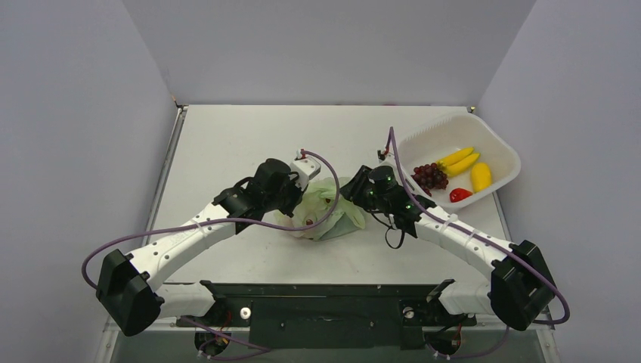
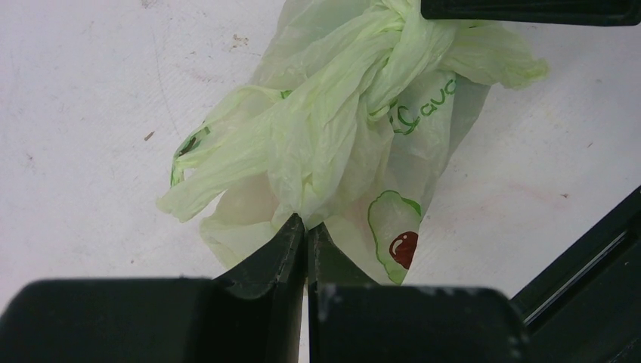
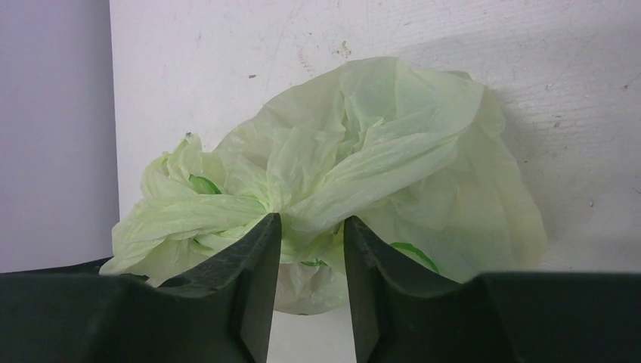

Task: Take the fake fruits out of the plastic bag
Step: Untie the plastic bag at the center of the board.

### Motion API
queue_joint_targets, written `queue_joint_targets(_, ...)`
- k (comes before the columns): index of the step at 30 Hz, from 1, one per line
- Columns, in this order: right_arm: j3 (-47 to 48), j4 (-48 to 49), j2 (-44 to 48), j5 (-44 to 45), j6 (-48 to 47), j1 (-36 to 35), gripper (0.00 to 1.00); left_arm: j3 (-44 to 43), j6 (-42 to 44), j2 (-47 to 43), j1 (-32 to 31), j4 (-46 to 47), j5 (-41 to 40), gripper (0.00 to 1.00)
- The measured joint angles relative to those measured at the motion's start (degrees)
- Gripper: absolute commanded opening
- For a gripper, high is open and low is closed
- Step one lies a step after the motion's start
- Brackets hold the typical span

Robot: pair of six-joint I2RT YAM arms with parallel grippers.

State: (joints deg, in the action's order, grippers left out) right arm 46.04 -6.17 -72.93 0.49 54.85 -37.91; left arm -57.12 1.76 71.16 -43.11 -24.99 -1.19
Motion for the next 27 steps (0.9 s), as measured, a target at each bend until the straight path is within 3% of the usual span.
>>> queue_joint_targets(3,0.0,0.0,-0.1,0.2,-0.1,0.0,0.28,0.0,0.0,0.0,0.0,0.0,0.0,0.00)
queue_joint_targets(11,0.0,0.1,-1.7,0.1,-0.3,0.0,0.00,0.0,0.0,0.0,0.0,0.0,0.0,0.00)
queue_joint_targets(18,-0.1,0.1,-1.6,0.3,0.1,1.6,0.00,0.0,0.0,0.0,0.0,0.0,-0.7,0.00)
queue_joint_targets(27,-6.9,-1.5,6.1,2.3,1.2,11.5,0.00,0.0,-0.2,0.0,-0.3,1.1,-3.6,0.00)
